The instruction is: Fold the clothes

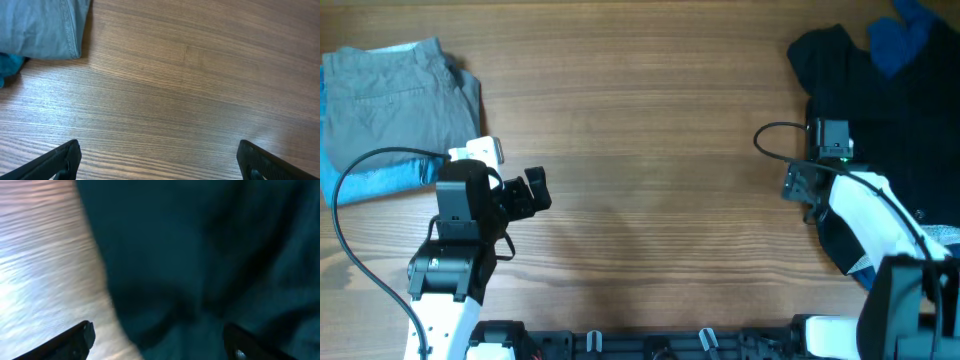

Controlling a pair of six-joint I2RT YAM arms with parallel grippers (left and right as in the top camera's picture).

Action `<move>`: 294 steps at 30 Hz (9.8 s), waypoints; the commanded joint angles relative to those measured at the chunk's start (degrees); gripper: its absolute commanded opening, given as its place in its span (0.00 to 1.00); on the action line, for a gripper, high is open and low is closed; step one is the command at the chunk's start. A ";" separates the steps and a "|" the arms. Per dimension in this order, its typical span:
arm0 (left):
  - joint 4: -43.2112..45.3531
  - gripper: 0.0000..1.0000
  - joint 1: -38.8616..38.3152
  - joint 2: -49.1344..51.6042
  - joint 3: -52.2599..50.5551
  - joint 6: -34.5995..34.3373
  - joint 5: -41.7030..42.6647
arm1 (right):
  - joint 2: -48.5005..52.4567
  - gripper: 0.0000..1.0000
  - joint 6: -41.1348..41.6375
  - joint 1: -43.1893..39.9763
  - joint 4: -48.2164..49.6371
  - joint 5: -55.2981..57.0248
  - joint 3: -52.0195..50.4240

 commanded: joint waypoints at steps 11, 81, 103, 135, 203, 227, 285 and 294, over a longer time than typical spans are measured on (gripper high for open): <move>0.02 1.00 -0.09 0.31 1.27 -0.31 0.68 | 3.43 0.04 2.78 -3.28 -2.08 -0.85 2.93; 4.35 1.00 -0.09 9.92 1.27 -0.31 9.49 | 18.21 0.04 1.22 27.67 -7.85 -40.35 13.92; 5.49 1.00 -0.11 9.92 1.27 -0.33 9.51 | 17.18 0.13 3.93 37.59 -6.73 -47.10 30.36; 15.30 0.98 -13.49 33.99 1.25 -29.86 30.51 | -3.98 1.00 4.44 14.12 -23.02 -19.96 30.95; -5.29 0.99 -10.93 43.67 5.20 -19.12 14.64 | 17.57 0.13 11.98 0.63 -14.32 -22.38 11.50; -7.87 1.00 -10.93 43.67 5.20 -19.15 10.80 | 4.52 0.60 -8.22 -24.72 -3.65 -54.73 11.89; -14.86 1.00 -8.66 43.65 5.20 -22.77 3.45 | 11.96 0.04 33.18 4.07 -21.99 -7.69 9.88; -13.14 1.00 -8.66 43.65 5.22 -22.80 3.48 | 10.14 0.04 34.77 4.07 -31.26 -8.98 9.88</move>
